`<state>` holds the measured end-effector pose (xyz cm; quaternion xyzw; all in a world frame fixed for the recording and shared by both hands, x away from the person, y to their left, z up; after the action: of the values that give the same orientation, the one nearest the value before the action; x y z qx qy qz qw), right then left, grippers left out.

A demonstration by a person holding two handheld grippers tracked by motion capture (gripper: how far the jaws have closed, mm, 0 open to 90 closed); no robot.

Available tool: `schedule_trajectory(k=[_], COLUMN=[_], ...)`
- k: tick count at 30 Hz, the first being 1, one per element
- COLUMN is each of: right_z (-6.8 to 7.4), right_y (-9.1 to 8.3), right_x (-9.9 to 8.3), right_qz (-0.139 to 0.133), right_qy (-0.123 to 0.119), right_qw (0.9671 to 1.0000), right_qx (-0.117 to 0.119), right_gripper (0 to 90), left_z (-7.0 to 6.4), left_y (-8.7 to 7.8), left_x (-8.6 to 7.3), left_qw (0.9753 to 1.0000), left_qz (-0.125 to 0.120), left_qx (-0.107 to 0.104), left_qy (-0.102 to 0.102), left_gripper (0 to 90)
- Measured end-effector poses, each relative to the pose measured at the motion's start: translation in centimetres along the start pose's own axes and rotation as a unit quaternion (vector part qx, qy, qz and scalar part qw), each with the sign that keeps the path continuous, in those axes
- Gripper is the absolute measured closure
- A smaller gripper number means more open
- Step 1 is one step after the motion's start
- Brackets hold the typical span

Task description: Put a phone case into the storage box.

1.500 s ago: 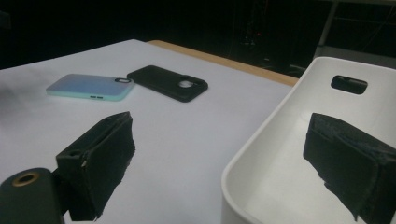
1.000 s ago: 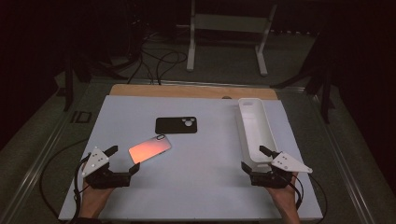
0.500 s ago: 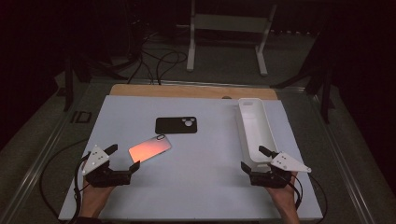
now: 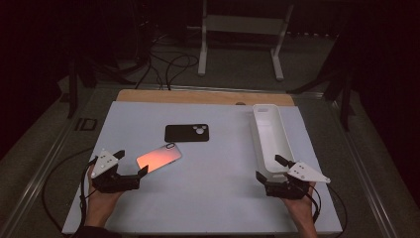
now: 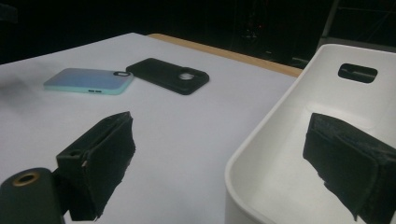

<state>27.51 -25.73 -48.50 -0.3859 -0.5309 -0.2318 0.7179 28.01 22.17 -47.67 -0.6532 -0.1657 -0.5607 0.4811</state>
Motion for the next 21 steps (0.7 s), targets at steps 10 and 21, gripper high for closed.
schedule_trajectory(k=[10,21], right_z=[0.1,-0.1], right_y=[0.2,0.1], right_x=[-0.1,-0.1], right_qz=[0.003,0.000], right_qy=[-0.002,-0.002], right_qw=[1.0000,1.0000], right_qx=[-0.001,-0.005], right_gripper=[8.5,8.5], left_z=[0.6,2.4], left_y=[1.2,3.3], left_x=[0.9,1.1], left_qw=[0.9995,0.9994], left_qz=[0.024,0.027], left_qx=[0.019,0.005], left_qy=[0.008,-0.020], left_gripper=[16.6,51.4])
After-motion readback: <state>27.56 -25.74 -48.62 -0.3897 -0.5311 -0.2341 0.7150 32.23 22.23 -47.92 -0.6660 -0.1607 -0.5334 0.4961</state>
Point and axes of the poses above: each handheld gripper's, and its own axes: y roughly forward along the jaws, x roughly out of its top, z roughly to its left, the point moved 3 cm from there along y, roughly forward along the jaws, and after that the axes turned 8 degrees about y, right-handed, at the moved point
